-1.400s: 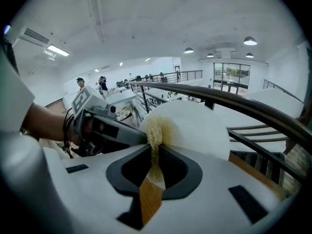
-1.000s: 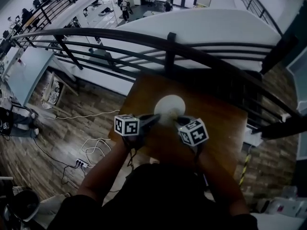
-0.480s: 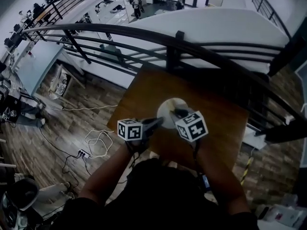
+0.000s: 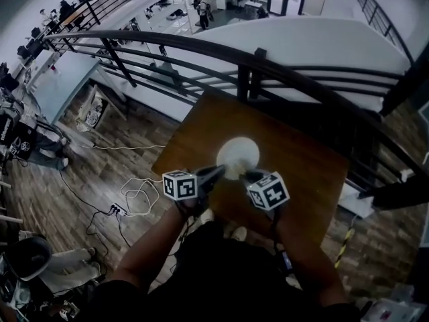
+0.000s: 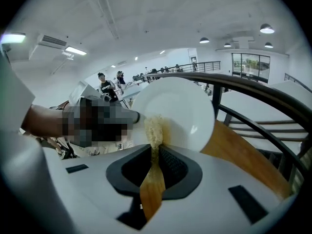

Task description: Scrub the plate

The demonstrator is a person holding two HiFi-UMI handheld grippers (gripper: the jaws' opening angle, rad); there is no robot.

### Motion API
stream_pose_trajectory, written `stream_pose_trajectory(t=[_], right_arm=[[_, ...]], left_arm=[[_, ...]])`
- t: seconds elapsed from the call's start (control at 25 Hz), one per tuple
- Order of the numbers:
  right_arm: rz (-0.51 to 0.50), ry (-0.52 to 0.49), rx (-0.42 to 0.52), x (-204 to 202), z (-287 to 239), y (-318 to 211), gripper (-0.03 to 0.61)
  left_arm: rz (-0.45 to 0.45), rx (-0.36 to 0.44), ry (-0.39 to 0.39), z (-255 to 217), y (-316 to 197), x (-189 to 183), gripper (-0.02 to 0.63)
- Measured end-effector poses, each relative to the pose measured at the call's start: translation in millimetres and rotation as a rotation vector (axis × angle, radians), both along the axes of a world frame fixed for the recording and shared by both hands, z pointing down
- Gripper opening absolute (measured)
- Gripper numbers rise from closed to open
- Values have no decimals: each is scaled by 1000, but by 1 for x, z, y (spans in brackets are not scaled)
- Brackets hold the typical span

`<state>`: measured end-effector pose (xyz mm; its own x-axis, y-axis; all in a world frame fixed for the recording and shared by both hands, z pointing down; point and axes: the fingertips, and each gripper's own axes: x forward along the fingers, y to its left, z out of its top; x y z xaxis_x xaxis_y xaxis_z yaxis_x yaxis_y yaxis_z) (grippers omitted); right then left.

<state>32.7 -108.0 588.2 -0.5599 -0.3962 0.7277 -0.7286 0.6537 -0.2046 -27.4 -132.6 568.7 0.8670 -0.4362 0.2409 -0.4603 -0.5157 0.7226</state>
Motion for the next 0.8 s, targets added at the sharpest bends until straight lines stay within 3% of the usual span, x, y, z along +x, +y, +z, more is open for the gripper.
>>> stream_pose_trajectory(t=[0.2,0.36,0.56,0.8], right_arm=[[86,-15,15,38,1,-19,52],[111,-23,61,39,-23,-34,51],[55,-35,137,14,-55,-38,52],[-53,-35,88,-19,-42,-4,51]], left_arm=[[16,11,-7,0,11,2,21],[42,-7,-11,5,25,14,21],[69,-5,-3,6,28,29,20],[30,17,17,-11,17,24,20]])
